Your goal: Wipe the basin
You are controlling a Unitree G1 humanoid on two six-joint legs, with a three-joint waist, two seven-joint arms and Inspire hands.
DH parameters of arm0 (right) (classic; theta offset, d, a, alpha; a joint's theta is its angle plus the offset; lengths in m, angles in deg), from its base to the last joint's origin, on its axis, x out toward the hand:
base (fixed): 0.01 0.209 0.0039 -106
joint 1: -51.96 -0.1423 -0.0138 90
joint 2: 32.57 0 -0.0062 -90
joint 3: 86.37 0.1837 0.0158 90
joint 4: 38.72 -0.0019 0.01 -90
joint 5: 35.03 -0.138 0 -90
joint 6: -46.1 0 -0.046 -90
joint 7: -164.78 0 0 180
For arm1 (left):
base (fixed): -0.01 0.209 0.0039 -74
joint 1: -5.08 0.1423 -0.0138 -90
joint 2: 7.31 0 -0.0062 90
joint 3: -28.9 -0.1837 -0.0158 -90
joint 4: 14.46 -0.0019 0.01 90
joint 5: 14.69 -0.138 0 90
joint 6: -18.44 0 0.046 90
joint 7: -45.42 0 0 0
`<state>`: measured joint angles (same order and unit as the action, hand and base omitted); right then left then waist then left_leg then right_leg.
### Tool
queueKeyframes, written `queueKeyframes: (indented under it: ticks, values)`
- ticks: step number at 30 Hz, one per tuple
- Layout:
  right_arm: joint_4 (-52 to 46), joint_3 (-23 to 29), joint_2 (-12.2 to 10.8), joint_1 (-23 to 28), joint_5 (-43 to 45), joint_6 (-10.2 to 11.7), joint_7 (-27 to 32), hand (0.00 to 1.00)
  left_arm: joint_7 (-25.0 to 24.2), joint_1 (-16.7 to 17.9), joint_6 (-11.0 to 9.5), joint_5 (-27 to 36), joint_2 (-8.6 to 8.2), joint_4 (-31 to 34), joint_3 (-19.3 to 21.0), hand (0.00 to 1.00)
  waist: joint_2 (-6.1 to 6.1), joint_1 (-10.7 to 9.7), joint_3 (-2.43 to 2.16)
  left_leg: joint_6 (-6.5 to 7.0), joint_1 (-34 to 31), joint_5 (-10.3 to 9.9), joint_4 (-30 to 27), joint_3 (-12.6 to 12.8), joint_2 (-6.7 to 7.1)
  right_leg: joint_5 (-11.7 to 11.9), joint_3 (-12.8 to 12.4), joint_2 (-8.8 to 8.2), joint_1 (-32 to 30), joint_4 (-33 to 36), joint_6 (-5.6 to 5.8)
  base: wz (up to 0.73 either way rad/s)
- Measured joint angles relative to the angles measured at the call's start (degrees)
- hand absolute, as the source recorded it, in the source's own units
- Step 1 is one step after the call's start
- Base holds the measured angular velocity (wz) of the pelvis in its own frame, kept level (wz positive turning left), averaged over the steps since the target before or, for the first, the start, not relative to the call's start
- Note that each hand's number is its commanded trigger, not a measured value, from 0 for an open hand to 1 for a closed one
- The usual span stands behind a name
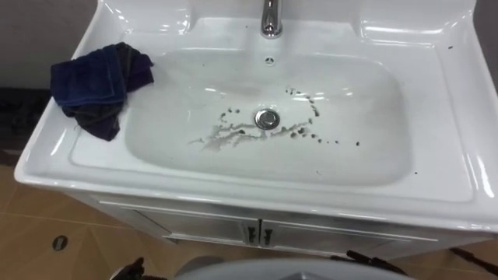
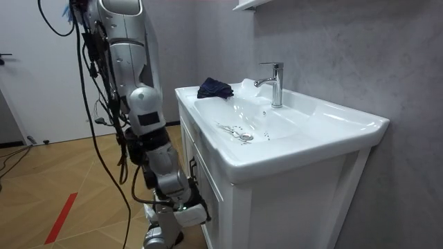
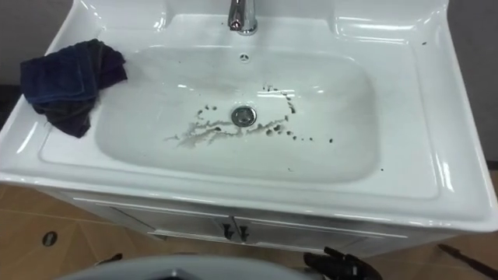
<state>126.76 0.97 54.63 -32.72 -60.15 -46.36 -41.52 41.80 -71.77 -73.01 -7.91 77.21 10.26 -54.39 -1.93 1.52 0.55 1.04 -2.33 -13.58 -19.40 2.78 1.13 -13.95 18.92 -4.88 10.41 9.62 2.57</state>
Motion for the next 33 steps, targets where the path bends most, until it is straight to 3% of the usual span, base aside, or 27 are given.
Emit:
queueKeyframes:
  ticks: [1, 3, 6, 9, 12, 14, 16, 17, 19, 22, 24, 26, 27, 28, 33]
  values:
    - [0.0, 0.0, 0.0, 0.0, 0.5, 0.0, 0.2, 0.0, 0.9, 0.2, -0.1, 1.5, 0.02, 0.1, 0.2, 0.0, -0.07, 0.3, 0.16, 0.13, -0.3, -0.1, -0.4, -0.5, 0.16, 0.0, 0.7, -0.04, 0.5, -0.2, 0.08, 0.24]
    - [-0.1, 0.0, 0.1, -0.1, 1.0, 0.0, 0.9, 0.0, 2.4, 0.1, -0.1, 2.1, -0.01, 0.2, 1.6, 0.0, 0.13, 0.8, 0.03, 0.29, -1.2, -0.6, -1.5, -1.4, 0.27, -0.2, 1.8, 0.07, 0.4, -0.5, 0.22, 0.29]
    - [-0.4, 0.1, 0.3, -0.1, 3.6, -0.1, 1.8, 0.0, 5.7, -0.1, -0.5, 2.7, 0.21, 1.1, 5.6, 0.0, 0.41, 2.8, -0.02, 0.43, -2.1, -0.9, -2.3, -2.1, 0.56, -0.2, 2.2, 0.13, 0.2, -0.8, 0.36, 0.11]
    - [-0.9, 1.7, 1.0, 0.5, 7.6, -0.5, 1.9, 0.0, 8.0, 0.4, -1.0, 2.7, 1.56, 4.5, 11.1, 0.0, 0.85, 4.9, 0.11, 0.34, -2.1, -1.2, -2.2, -3.2, 0.66, -0.1, 2.5, 0.21, 0.4, -0.7, 0.4, 0.04]
    - [-2.0, 4.5, 1.8, 1.9, 8.7, -0.8, 2.8, 0.0, 12.9, 0.5, -1.2, 2.6, 2.32, 11.6, 15.9, 0.0, 2.33, 6.0, 0.24, 0.32, -2.4, -1.2, -2.5, -3.7, 0.68, 0.0, 3.0, 0.36, 0.4, -0.7, 0.37, 0.1]
    - [-2.1, 6.6, 2.7, 2.3, 10.2, -0.4, 3.9, 0.0, 17.9, 0.5, -3.4, 2.6, 3.32, 17.5, 18.3, 0.0, 4.15, 6.5, 0.21, 0.18, -2.3, -1.1, -2.4, -3.8, 0.7, 0.0, 3.2, 0.36, 0.4, -0.6, 0.32, 0.0]
    - [-1.9, 7.9, 3.2, 2.7, 11.1, 0.3, 4.5, 0.0, 21.5, 0.6, -4.9, 2.6, 3.42, 23.3, 20.3, 0.0, 5.06, 6.7, 0.18, 0.1, -2.2, -0.9, -2.1, -3.8, 0.69, 0.0, 3.1, 0.37, 0.3, -0.5, 0.31, -0.02]
    - [-1.9, 8.6, 3.3, 3.0, 11.6, 0.8, 4.7, 0.0, 24.1, 0.5, -6.6, 2.3, 3.55, 26.6, 21.4, 0.0, 5.21, 6.8, -0.01, 0.04, -2.1, -0.7, -1.6, -3.6, 0.65, 0.0, 2.9, 0.32, -0.1, -0.5, 0.27, -0.07]
    - [-2.0, 8.6, 3.4, 3.1, 12.2, 1.8, 5.1, 0.0, 28.2, 0.3, -7.9, 1.0, 3.9, 31.2, 23.2, 0.0, 5.4, 6.6, -0.21, -0.1, -2.1, -0.3, -1.1, -3.3, 0.59, -0.2, 2.4, 0.3, -0.5, -0.4, 0.06, -0.1]
    - [-1.9, 8.5, 3.4, 3.5, 12.2, 2.6, 5.4, 0.0, 33.5, 0.0, -10.0, -2.4, 5.63, 38.0, 23.4, 0.0, 5.39, 6.4, -0.55, -0.15, -1.9, -0.2, -0.8, -3.2, 0.64, -0.2, 2.4, 0.3, -0.4, -0.6, 0.03, -0.02]
    - [-1.9, 8.5, 3.1, 3.8, 12.2, 2.6, 5.7, 0.0, 35.4, -0.1, -10.1, -4.9, 6.28, 43.0, 23.7, 0.0, 5.42, 6.3, -0.68, -0.18, -1.7, -0.1, -0.8, -3.3, 0.65, -0.2, 2.3, 0.31, -0.4, -0.6, 0.04, 0.0]
    - [-1.9, 8.5, 3.0, 4.1, 12.2, 2.6, 5.8, 0.0, 37.2, -0.5, -10.3, -7.4, 6.68, 47.6, 23.8, 0.0, 5.64, 6.2, -0.58, -0.18, -1.6, -0.1, -0.3, -3.3, 0.68, -0.2, 2.2, 0.29, -0.4, -0.6, 0.04, 0.0]
    - [-2.0, 8.5, 2.9, 4.0, 12.2, 2.6, 6.1, 0.0, 38.4, -1.4, -10.4, -9.1, 6.97, 49.5, 23.8, 0.0, 5.15, 6.2, -0.27, -0.18, -1.4, -0.1, -0.2, -3.2, 0.68, -0.2, 2.1, 0.25, -0.3, -0.5, 0.05, -0.04]
    - [-2.0, 8.4, 2.9, 3.9, 12.1, 2.6, 6.2, 0.0, 39.7, -2.1, -10.4, -10.5, 7.07, 51.5, 23.8, 0.0, 5.52, 6.1, -0.16, -0.18, -1.2, -0.1, -0.2, -3.1, 0.66, -0.2, 2.0, 0.23, -0.2, -0.4, 0.05, -0.04]
    - [-1.9, 8.3, 2.8, 3.3, 12.1, 2.7, 6.3, 0.0, 42.9, -3.1, -10.7, -19.4, 7.12, 58.1, 23.1, 0.0, 5.81, 4.9, 0.15, -0.17, -1.0, -0.1, -0.4, -3.0, 0.59, -0.1, 1.6, 0.26, -0.3, -0.3, 0.02, -0.03]
